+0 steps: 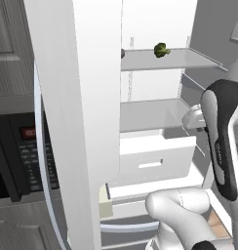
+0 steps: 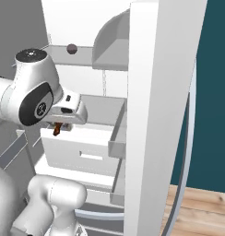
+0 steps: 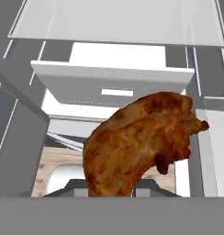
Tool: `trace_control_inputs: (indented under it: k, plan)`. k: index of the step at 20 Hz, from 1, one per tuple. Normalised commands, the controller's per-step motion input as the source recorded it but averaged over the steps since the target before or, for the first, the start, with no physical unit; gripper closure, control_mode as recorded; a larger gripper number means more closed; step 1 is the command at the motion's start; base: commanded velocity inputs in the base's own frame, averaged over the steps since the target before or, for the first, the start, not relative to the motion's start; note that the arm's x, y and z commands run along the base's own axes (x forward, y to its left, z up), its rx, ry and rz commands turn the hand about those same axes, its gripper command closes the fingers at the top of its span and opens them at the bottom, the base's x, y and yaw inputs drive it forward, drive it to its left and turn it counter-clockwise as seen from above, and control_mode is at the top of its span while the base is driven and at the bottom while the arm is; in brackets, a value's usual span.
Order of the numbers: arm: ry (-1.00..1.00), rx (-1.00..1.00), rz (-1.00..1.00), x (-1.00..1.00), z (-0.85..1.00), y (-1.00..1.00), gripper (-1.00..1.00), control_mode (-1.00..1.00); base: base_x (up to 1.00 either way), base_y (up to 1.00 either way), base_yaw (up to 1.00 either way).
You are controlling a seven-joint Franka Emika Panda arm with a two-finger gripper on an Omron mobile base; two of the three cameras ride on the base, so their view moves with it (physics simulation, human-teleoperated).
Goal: Gather the eggplant and broccoli from the fridge and place them on a tray on the dining counter. Then gather the chicken drumsticks from the fridge and place them on the other tray.
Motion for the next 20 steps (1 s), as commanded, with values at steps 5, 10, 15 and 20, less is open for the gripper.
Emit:
trace_control_inputs:
  k: [5, 10, 15, 20]
  plan:
    - [0.03, 0.0, 0.0, -0.7, 0.03, 0.06, 1.0, -1.0, 0.0, 0.0, 0.0]
    - [0.0, 0.0, 0.0, -0.12, -0.01, 0.08, 1.0, -1.0, 0.0, 0.0, 0.0]
    - [0.0, 0.0, 0.0, 0.0, -0.05, 0.01, 1.0, -1.0, 0.0, 0.0, 0.0]
    - [0.0, 0.0, 0.0, -0.18, -0.12, 0.0, 1.0, 1.0, -0.11, 0.0, 0.0]
